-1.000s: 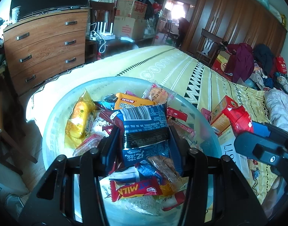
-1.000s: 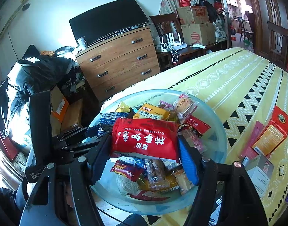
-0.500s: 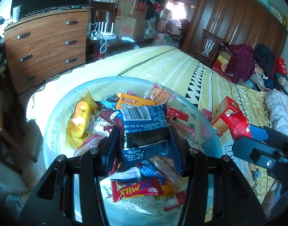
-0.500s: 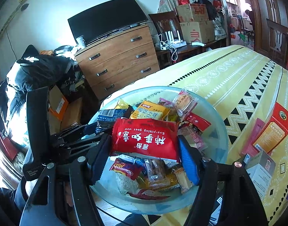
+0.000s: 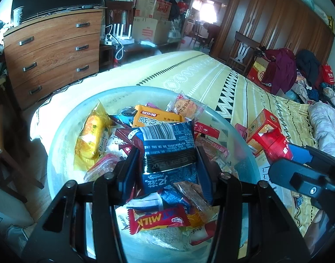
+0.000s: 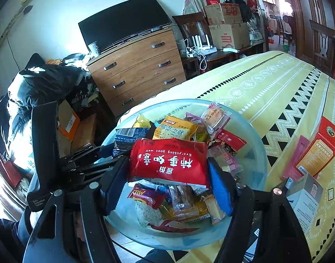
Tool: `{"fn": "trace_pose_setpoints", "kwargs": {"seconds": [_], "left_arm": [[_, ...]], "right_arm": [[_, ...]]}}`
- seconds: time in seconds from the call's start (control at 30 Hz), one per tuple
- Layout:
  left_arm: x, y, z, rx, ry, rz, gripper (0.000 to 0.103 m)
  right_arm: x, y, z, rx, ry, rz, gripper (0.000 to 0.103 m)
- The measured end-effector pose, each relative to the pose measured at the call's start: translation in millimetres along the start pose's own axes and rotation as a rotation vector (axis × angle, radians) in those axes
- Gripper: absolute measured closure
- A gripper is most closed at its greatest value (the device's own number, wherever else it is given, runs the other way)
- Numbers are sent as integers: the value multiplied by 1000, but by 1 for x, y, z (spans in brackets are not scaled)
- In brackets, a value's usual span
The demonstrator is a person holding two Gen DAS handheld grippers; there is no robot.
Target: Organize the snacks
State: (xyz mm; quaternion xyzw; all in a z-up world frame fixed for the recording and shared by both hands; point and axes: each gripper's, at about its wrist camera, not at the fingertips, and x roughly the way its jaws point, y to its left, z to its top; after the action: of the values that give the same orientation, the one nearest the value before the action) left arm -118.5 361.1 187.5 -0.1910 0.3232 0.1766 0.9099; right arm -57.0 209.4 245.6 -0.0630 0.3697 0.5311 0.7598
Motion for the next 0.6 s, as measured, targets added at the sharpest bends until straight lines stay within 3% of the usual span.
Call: {"fn": "trace_pose_setpoints", "kwargs": {"seconds": [0.33, 0.6], "left_arm": [[3, -1, -1, -5, 13, 12, 49], [7, 1, -2, -26, 24, 34, 37]], "right_arm": [[3, -1, -2, 9, 2, 4, 25], [6, -6, -4, 30, 1, 13, 24]]}}
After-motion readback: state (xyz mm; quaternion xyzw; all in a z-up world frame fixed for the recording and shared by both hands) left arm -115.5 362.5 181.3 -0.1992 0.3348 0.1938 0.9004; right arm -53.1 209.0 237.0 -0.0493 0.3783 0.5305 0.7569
